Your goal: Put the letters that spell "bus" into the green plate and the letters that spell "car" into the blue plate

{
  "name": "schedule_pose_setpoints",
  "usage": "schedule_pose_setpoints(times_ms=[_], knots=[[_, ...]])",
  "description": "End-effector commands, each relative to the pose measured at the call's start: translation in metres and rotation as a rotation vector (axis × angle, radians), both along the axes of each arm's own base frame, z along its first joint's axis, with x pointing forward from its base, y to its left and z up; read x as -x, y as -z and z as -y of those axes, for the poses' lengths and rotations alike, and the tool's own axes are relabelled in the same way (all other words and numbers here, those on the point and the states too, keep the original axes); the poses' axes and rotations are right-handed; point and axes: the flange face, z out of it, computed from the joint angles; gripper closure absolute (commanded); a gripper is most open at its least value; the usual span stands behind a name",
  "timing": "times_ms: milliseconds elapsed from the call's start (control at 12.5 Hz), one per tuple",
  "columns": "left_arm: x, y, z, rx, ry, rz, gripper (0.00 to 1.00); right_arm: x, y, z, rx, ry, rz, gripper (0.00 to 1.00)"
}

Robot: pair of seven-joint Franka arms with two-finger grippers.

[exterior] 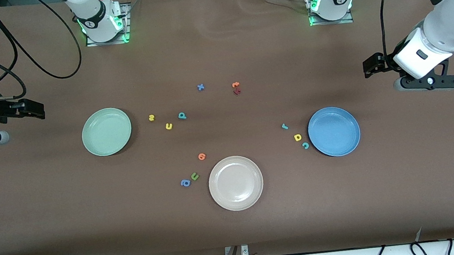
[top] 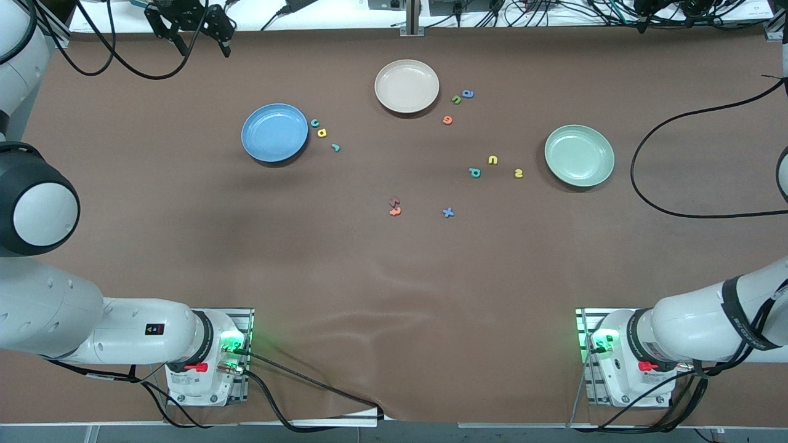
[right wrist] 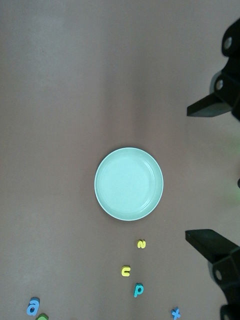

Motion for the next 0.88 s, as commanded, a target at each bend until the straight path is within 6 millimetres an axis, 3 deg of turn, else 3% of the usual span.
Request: schedule_pose_setpoints(times_ms=[0, 558, 797], knots=[[0.003, -0.002, -0.003, -0.019, 0.006, -0.005, 0.00, 0.004, -0.001, 0.001, 0.016, 0.011, 0.008, 0.01], [0.002, 0.001, 0.008, -0.015, 0.022, -0.001, 0.00, 0.004, 0.000, 0.000, 0.014, 0.011, 0.006, 0.01], [0.000, 0.016, 0.038, -0.022, -0.042, -0.016, 0.00, 0.004, 0.000, 0.000, 0.014, 0.012, 0.006, 0.01]])
